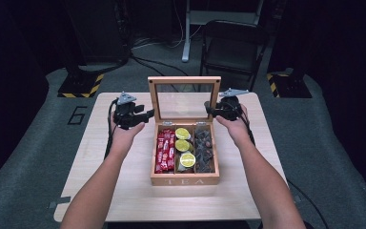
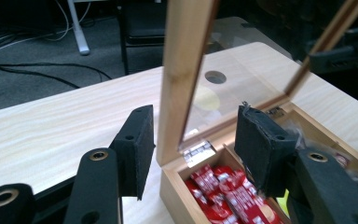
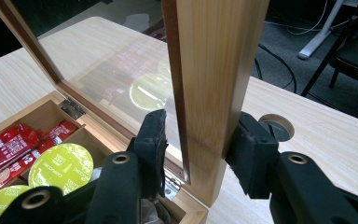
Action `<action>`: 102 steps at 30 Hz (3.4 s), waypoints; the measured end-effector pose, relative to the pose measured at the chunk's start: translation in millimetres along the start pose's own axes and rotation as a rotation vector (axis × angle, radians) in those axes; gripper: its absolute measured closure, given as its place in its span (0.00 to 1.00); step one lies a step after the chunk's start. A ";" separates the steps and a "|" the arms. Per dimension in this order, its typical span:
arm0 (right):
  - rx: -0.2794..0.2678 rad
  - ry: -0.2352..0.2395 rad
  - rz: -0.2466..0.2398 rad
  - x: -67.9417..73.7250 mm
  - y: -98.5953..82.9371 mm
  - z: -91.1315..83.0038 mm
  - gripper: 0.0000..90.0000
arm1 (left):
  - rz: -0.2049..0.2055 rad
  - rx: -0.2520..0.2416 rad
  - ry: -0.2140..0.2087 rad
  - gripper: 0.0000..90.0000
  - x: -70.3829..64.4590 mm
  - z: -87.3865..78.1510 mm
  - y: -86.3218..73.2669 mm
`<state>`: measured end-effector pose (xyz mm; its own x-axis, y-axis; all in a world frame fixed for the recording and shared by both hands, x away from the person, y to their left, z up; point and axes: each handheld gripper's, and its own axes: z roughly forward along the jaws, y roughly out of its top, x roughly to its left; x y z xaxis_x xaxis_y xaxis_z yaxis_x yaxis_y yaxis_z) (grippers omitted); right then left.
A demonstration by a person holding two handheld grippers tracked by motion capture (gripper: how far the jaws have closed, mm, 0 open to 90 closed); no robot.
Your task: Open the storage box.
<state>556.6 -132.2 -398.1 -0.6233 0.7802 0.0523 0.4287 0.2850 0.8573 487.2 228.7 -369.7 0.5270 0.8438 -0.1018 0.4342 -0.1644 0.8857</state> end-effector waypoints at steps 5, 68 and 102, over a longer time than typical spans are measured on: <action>0.004 0.001 -0.010 -0.4 1.5 0.8 0.64 | 0.027 0.022 -0.021 0.52 -4.1 -5.1 -7.1; -0.001 0.014 0.028 -13.6 5.6 13.6 0.65 | 0.032 0.181 0.089 0.62 -86.6 32.2 -98.7; 0.022 0.008 0.065 -21.1 9.9 28.7 0.62 | 0.025 0.138 0.115 0.95 -81.4 21.5 -95.8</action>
<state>592.8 -129.9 -405.4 -0.5989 0.7929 0.1121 0.4830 0.2460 0.8403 418.5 164.8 -456.0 0.4555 0.8900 -0.0208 0.5218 -0.2480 0.8162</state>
